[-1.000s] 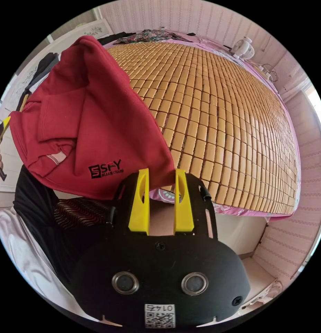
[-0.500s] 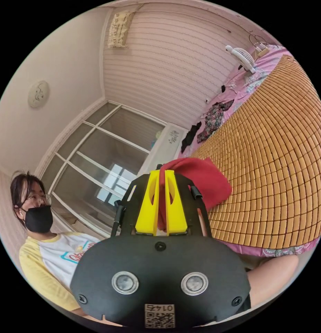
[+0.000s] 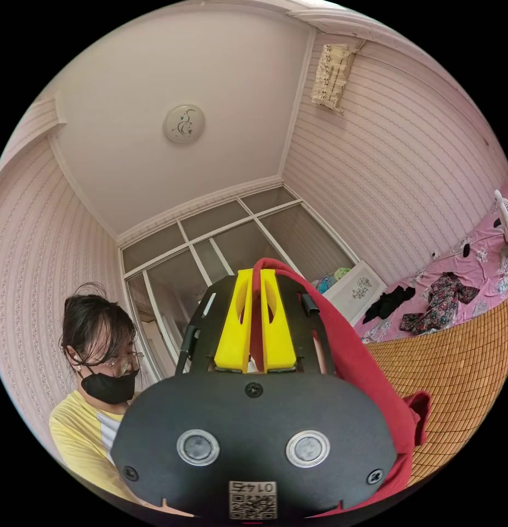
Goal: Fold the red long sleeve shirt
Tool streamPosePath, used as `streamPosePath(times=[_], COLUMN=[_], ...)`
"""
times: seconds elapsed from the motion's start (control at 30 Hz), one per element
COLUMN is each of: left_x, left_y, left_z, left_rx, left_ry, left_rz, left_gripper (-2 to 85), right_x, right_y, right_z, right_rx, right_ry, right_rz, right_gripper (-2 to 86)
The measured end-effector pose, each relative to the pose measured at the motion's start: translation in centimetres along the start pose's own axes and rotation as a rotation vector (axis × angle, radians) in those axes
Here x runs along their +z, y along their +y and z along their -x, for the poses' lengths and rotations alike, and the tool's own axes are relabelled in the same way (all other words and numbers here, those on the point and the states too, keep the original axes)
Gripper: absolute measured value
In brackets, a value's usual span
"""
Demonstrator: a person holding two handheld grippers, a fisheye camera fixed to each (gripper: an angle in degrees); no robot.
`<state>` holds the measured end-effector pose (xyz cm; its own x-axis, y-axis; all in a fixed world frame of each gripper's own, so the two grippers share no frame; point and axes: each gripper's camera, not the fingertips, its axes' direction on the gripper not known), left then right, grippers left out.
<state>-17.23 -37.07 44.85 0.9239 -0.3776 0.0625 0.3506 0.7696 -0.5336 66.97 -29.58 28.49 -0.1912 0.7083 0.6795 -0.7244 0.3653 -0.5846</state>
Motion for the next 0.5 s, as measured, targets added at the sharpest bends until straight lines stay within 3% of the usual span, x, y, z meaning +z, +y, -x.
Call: streamPosePath(times=[0.1, 0.23, 0.37, 0.5], left_x=[1.5, 5.5, 8.9, 10.6], left_y=[-2.1, 4.0, 16.7, 27.1], left_z=[-0.2, -0.6, 0.2, -0.2], left_rx=[0.079, 0.119, -0.059, -0.251], left_ry=[-0.012, 0.064, 0.121, 0.251], left_rz=[0.052, 0.307, 0.635, 0.849], left_gripper=[-0.4, 0.8, 2.6, 6.3], right_x=[1.3, 1.6, 0.3, -0.7], right_y=[-0.4, 2.3, 4.7, 4.0], right_z=[1.0, 0.0, -1.8, 0.4], right_rx=[-0.043, -0.028, 0.049, -0.021], right_ry=[0.074, 0.155, 0.076, 0.038], right_rz=[0.079, 0.162, 0.141, 0.111], right_gripper=[1.2, 1.2, 1.2, 1.2])
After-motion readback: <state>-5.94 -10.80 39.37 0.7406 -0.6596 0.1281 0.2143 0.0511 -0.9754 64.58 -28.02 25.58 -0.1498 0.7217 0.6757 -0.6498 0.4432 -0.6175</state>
